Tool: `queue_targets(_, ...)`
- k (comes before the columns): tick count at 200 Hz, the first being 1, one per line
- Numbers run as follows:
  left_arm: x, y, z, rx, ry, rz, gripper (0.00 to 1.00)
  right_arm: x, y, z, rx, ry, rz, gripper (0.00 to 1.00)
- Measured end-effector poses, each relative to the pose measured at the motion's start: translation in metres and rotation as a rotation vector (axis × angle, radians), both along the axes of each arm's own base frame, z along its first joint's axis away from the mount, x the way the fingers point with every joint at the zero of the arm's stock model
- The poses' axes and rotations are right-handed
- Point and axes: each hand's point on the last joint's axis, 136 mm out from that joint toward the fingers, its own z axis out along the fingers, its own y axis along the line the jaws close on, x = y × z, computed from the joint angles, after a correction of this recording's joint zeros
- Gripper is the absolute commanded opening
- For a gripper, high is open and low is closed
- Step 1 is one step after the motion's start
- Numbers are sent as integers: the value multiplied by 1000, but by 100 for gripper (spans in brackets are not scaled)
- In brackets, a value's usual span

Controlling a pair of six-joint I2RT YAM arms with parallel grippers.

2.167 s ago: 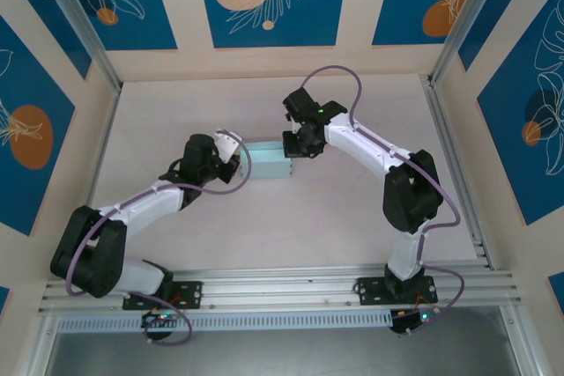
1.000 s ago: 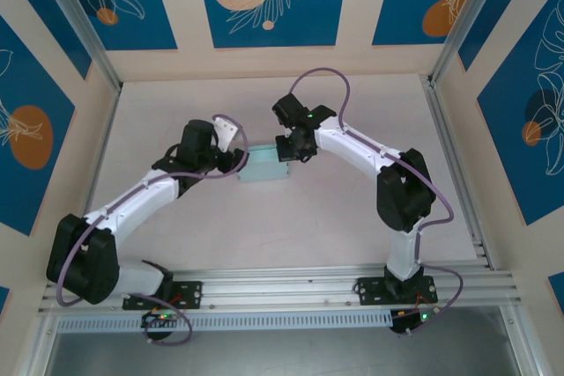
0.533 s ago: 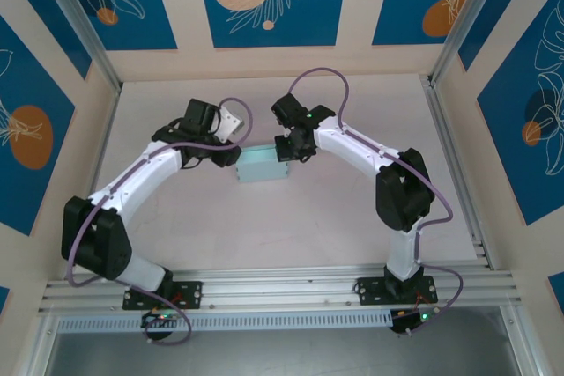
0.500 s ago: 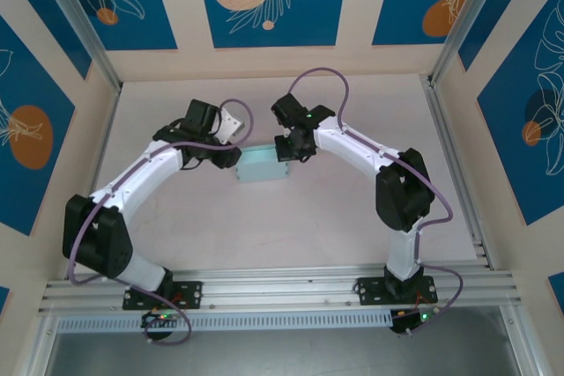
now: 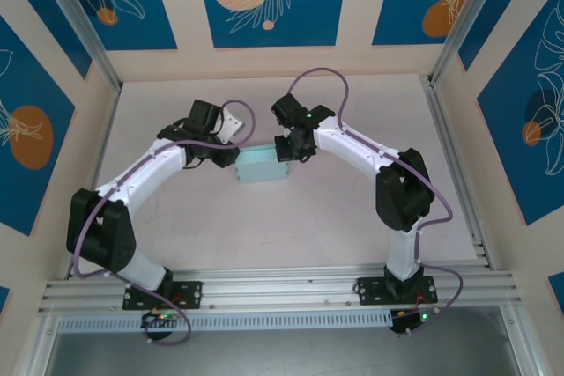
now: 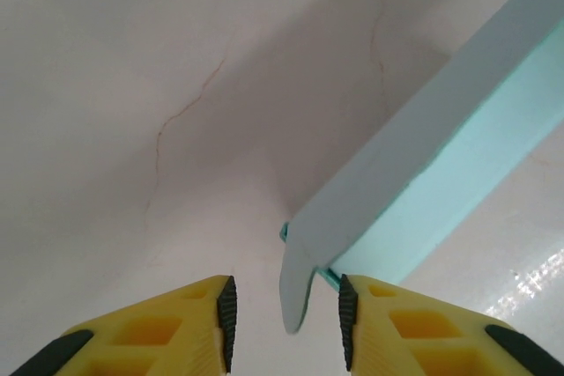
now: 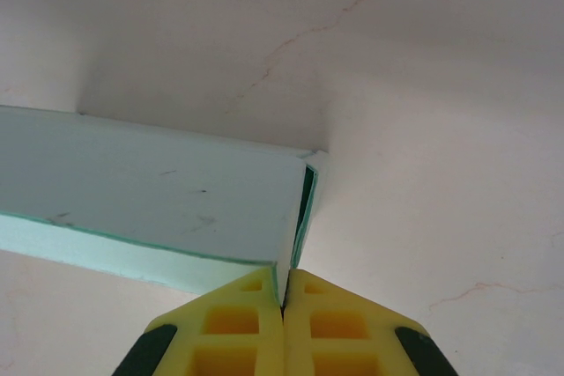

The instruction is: Fold the paper box

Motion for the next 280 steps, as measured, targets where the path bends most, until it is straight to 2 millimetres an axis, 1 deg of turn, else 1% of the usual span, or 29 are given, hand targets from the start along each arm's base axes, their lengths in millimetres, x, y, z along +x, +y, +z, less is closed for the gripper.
queue_targets(11, 1, 0, -6, 4, 13, 2, 27, 0, 0, 0, 0, 0, 0, 0)
queue_targets(36, 1, -1, -14, 10, 34, 0, 25, 0, 0, 0, 0, 0, 0, 0)
queue_targets(46, 1, -1, -14, 10, 35, 0, 20, 0, 0, 0, 0, 0, 0, 0)
queue_targets(66, 0, -1, -14, 12, 39, 0, 6, 0, 0, 0, 1, 0, 1, 0)
queue_targets(82, 0, 0, -14, 8, 43, 9, 1, 0, 2, 0, 4, 0, 3, 0)
queue_targets(90, 0, 0, -14, 4, 45, 17, 0, 0, 2, 0, 4, -1, 5, 0)
queue_targets(141, 0, -4, -7, -38, 83, 67, 0, 0, 2, -2, -5, -3, 6, 0)
queue_targets(183, 1, -8, -6, -138, 156, 129, 0, -1, 1, -3, -49, -20, 8, 0)
queue_targets(211, 1, -8, -9, -216, 215, 178, 4, -4, 4, -3, -85, -40, 18, 0)
queue_targets(221, 0, -9, -8, -243, 233, 190, 10, -5, 4, -3, -99, -44, 20, 0)
queue_targets(228, -1, -11, -7, -261, 244, 196, 16, -6, 3, -3, -108, -44, 20, 0)
queue_targets(233, -2, -12, -7, -269, 250, 195, 18, -6, 2, -3, -113, -46, 21, 0)
queue_targets(242, -3, -14, -6, -287, 265, 203, 20, -7, 2, -3, -119, -47, 20, 0)
queue_targets(280, -9, -13, -7, -287, 290, 204, 20, -6, 3, -3, -126, -50, 22, 0)
